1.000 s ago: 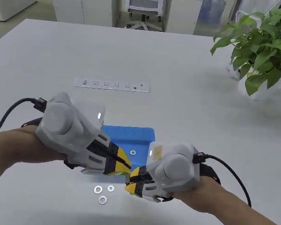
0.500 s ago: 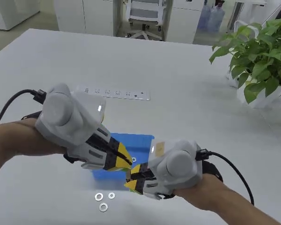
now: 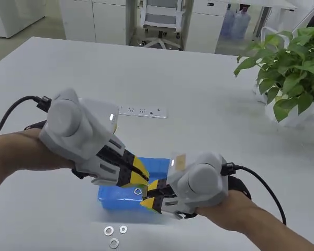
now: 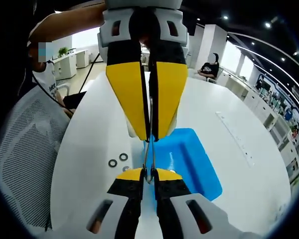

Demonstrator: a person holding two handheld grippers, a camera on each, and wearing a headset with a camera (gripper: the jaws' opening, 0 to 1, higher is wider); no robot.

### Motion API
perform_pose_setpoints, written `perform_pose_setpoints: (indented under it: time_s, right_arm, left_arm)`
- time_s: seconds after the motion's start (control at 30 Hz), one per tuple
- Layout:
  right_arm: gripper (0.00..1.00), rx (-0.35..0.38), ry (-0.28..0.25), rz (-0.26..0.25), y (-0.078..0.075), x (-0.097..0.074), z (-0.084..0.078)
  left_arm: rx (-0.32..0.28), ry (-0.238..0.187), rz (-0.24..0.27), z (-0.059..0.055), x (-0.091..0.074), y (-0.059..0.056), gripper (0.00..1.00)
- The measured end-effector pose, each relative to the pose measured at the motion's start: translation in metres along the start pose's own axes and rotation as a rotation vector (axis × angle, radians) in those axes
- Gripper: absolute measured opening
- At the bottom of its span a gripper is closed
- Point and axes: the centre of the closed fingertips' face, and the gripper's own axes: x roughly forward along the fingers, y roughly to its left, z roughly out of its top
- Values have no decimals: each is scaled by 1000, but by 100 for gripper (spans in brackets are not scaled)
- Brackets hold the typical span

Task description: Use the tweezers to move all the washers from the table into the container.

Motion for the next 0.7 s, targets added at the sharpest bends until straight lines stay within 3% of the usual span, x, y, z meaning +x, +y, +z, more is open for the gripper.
perform_pose_setpoints:
  time_s: [0.23,0.7]
  right_arm:
    - [10,5,-5,-4,-12,4,0]
    - [10,16,16,9,-30,21,-17]
  left_arm:
    - [6,2,4,-3,1,13,6]
    - [-3,17,13,-22,17,32,6]
